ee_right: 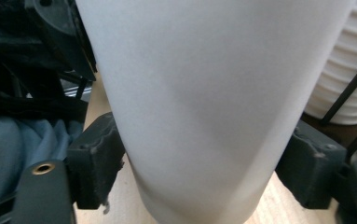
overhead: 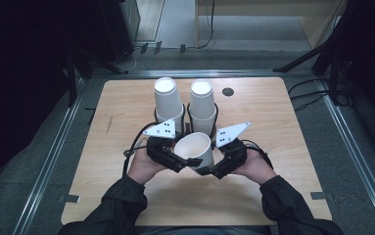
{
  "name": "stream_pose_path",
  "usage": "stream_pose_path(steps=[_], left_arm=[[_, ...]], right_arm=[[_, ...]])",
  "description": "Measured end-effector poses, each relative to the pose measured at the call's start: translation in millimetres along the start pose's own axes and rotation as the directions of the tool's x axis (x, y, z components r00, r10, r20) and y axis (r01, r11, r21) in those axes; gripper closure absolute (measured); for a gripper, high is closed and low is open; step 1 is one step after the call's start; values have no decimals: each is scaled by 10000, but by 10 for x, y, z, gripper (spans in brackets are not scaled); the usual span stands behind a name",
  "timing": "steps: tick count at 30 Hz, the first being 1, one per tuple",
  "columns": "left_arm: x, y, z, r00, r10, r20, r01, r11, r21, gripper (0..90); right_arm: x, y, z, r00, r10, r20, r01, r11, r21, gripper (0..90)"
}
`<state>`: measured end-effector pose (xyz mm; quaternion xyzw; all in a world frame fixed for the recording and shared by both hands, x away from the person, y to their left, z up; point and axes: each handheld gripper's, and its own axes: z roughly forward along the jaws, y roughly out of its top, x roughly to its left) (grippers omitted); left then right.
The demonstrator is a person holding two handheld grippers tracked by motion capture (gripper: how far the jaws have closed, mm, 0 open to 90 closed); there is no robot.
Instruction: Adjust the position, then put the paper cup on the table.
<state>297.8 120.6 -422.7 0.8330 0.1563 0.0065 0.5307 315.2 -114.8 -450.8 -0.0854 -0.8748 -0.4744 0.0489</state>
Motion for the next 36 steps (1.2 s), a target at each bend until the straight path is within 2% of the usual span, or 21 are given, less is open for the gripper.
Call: stream_pose_path(steps=[3, 6, 7, 12, 16, 20, 24, 28, 30, 36], left_arm=[[38, -13, -15, 9999, -102, -119, 105, 9998, 183, 197], [65, -22, -49, 9995, -171, -272, 178, 9995, 245, 197], [66, -25, -60, 9989, -130, -440, 140, 9997, 221, 197], [111, -45, -113, 9977, -196, -642, 224, 9988, 432, 195], [140, -72, -130, 9961, -206, -856, 270, 9968, 747, 193], [166, -103, -126, 9940, -226, -1074, 348, 9930, 1127, 189], [188, -144, -101, 9930, -387, -1116, 556, 9868, 1523, 186], [200, -178, -93, 9920, -303, -1226, 531, 9809, 1870, 182], [210, -193, -103, 9914, -345, -1263, 585, 9796, 1923, 180], [266, -253, -187, 9860, -523, -1586, 849, 9747, 2067, 178]], right_arm=[[-8, -13, -11, 9999, 154, -8, -154, 9996, 248, 149], [-3, -33, -28, 9997, 48, 240, -59, 9990, 451, 145], [-1, -35, -32, 9995, 81, 294, -95, 9987, 497, 145], [-11, -53, -63, 9978, 317, 587, -353, 9975, 613, 145], [6, -65, -90, 9960, 310, 840, -367, 9971, 664, 145], [14, -93, -115, 9896, 258, 1418, -340, 9979, 559, 145], [-8, -119, -141, 9849, 467, 1665, -559, 9971, 509, 145], [-27, -141, -167, 9809, 624, 1842, -715, 9965, 431, 145], [-44, -160, -178, 9774, 525, 2050, -644, 9966, 517, 145], [-178, -217, -213, 9515, 1136, 2859, -1362, 9888, 604, 151]])
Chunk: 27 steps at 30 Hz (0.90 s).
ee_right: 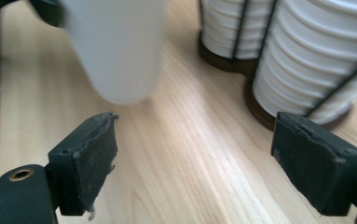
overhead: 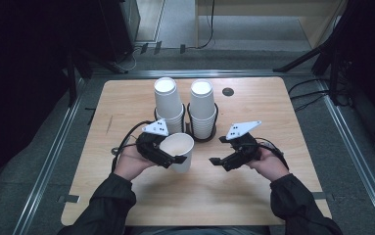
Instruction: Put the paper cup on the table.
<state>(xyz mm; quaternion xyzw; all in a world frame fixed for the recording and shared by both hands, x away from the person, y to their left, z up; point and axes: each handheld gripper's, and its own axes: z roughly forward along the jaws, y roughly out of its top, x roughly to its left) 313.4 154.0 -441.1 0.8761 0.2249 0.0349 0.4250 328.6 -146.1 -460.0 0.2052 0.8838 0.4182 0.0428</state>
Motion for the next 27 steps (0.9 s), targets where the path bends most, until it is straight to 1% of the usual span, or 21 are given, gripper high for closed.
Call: stream_pose_path(steps=[2, 4, 6, 7, 10, 14, 15, 16, 17, 19, 20, 24, 27], left_arm=[[21, -29, -44, 9995, -130, -277, 130, 9999, -14, 176], [40, -48, -80, 9984, -283, -485, 282, 9996, -26, 171], [64, -75, -125, 9976, -427, -546, 423, 9991, -90, 171], [70, -91, -145, 9968, -496, -625, 487, 9987, -158, 171], [97, -138, -207, 9947, -648, -800, 633, 9978, -219, 171], [140, -203, -295, 9906, -833, -1083, 806, 9963, -291, 170], [145, -216, -312, 9888, -906, -1186, 869, 9956, -363, 169], [156, -234, -344, 9856, -1018, -1349, 958, 9941, -503, 168], [163, -248, -374, 9835, -1086, -1449, 1007, 9931, -604, 168], [183, -276, -428, 9791, -1256, -1601, 1137, 9902, -812, 168], [197, -298, -460, 9759, -1326, -1731, 1192, 9892, -856, 169], [243, -380, -540, 9674, -1620, -1947, 1460, 9848, -937, 166], [282, -458, -626, 9579, -1891, -2161, 1681, 9794, -1119, 166]], right_arm=[[-49, -12, -6, 9997, 260, -4, -260, 9997, -16, 151], [-70, -14, -12, 9993, 311, -186, -313, 9995, -104, 151], [-88, -8, -14, 9980, 416, -483, -422, 9990, -120, 151], [-97, -3, -14, 9975, 456, -532, -460, 9989, -77, 151], [-122, 1, -2, 9991, 279, -316, -279, 9996, 6, 152], [-173, -9, 20, 9997, 211, -125, -209, 9996, 168, 154], [-184, -9, 20, 9998, 202, -69, -200, 9996, 220, 154], [-195, -10, 24, 9999, 151, -50, -150, 9997, 207, 157], [-213, -9, 24, 9998, 140, -139, -136, 9995, 269, 162], [-240, -5, 36, 9999, 127, -109, -124, 9997, 212, 162], [-255, -3, 44, 9998, 174, -52, -173, 9996, 222, 163], [-311, 6, 80, 9996, 259, 77, -261, 9993, 277, 164], [-344, 17, 95, 9992, 408, 59, -409, 9989, 233, 177]])
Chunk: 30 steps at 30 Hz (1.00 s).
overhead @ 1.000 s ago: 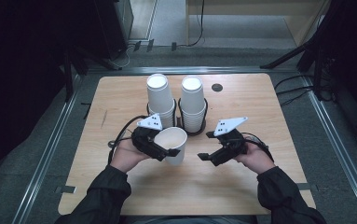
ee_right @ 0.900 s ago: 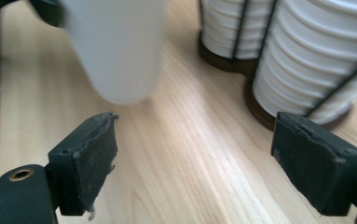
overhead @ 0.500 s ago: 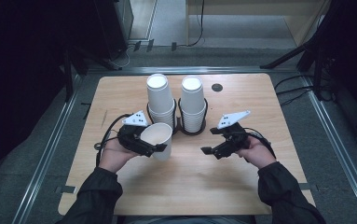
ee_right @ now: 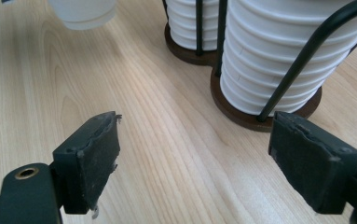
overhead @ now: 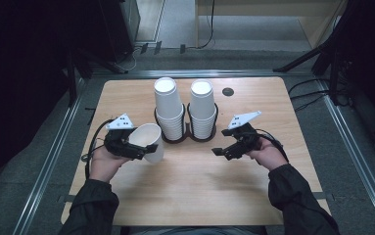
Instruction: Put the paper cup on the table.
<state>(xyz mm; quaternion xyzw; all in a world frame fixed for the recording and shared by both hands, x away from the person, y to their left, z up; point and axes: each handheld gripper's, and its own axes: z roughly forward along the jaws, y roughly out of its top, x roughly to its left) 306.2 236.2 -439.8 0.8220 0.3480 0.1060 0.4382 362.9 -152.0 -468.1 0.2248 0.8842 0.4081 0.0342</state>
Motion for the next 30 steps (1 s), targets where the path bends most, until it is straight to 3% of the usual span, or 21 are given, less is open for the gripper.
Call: stream_pose_path(steps=[2, 8, 15, 22, 24, 29, 30], left_arm=[[44, -36, -50, 9997, -167, -185, 166, 9998, -51, 165], [196, -147, -186, 9951, -563, -815, 556, 9984, -102, 165], [396, -295, -285, 9812, -1037, -1629, 983, 9943, -407, 163], [652, -398, -306, 9555, -1722, -2396, 1684, 9850, -362, 160], [718, -418, -316, 9421, -1890, -2770, 1809, 9820, -546, 160], [883, -460, -279, 9290, -2091, -3054, 2079, 9775, -369, 149], [911, -464, -272, 9230, -2176, -3173, 2165, 9755, -392, 147]], right_arm=[[-11, 17, 5, 9999, -97, -80, 97, 10000, -15, 217], [-34, 52, 35, 9998, -187, -69, 187, 9998, -9, 215], [-81, 57, 57, 9998, -147, 111, 147, 9999, 36, 214], [-91, 52, 79, 9999, -115, 111, 113, 9998, 166, 213], [-87, 46, 86, 9998, -115, 140, 112, 9997, 236, 212], [-55, 14, 96, 9998, -124, 143, 118, 9992, 393, 211], [-49, 5, 95, 9998, -133, 124, 128, 9992, 381, 209]])
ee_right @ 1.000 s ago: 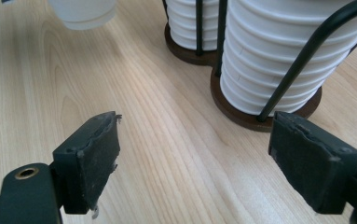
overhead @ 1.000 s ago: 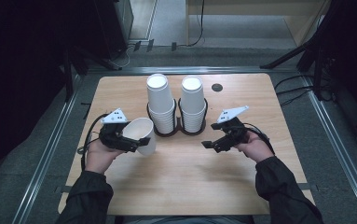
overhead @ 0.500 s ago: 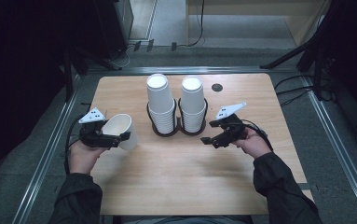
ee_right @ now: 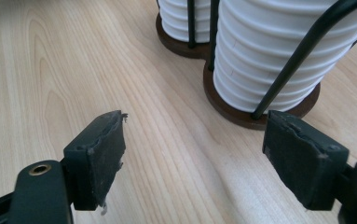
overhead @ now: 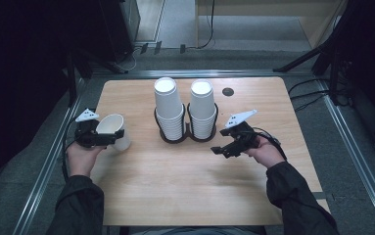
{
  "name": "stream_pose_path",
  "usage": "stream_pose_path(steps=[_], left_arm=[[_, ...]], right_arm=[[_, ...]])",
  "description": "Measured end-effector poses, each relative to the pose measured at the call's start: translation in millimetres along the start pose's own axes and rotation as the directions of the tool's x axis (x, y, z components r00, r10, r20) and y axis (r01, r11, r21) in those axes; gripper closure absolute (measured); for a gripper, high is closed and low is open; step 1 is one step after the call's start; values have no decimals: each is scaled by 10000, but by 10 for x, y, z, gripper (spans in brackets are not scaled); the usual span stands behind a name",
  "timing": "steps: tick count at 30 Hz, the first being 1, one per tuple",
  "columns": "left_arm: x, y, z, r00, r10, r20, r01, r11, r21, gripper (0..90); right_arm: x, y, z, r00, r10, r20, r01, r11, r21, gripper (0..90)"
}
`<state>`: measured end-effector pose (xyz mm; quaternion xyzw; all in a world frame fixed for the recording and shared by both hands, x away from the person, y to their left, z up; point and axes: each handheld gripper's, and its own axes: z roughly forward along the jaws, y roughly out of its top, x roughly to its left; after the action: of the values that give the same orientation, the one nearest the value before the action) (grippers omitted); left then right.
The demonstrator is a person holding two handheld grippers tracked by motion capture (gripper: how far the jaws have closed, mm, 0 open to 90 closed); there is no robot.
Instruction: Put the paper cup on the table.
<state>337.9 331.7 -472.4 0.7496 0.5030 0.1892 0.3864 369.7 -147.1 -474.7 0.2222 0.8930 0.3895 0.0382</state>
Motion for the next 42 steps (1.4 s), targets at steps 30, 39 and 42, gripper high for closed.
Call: stream_pose_path(steps=[30, 39, 42], left_arm=[[222, 236, 493, 9975, -52, -704, 73, 9995, 298, 109], [223, 215, 478, 9983, 95, -581, -80, 9996, 272, 99], [200, 215, 474, 9981, 394, -467, -379, 9988, 324, 86]], right_arm=[[57, -360, -274, 9937, 979, 553, -994, 9947, 249, 209], [46, -357, -279, 9936, 988, 544, -1000, 9948, 206, 209], [43, -355, -274, 9940, 975, 493, -989, 9948, 255, 209]])
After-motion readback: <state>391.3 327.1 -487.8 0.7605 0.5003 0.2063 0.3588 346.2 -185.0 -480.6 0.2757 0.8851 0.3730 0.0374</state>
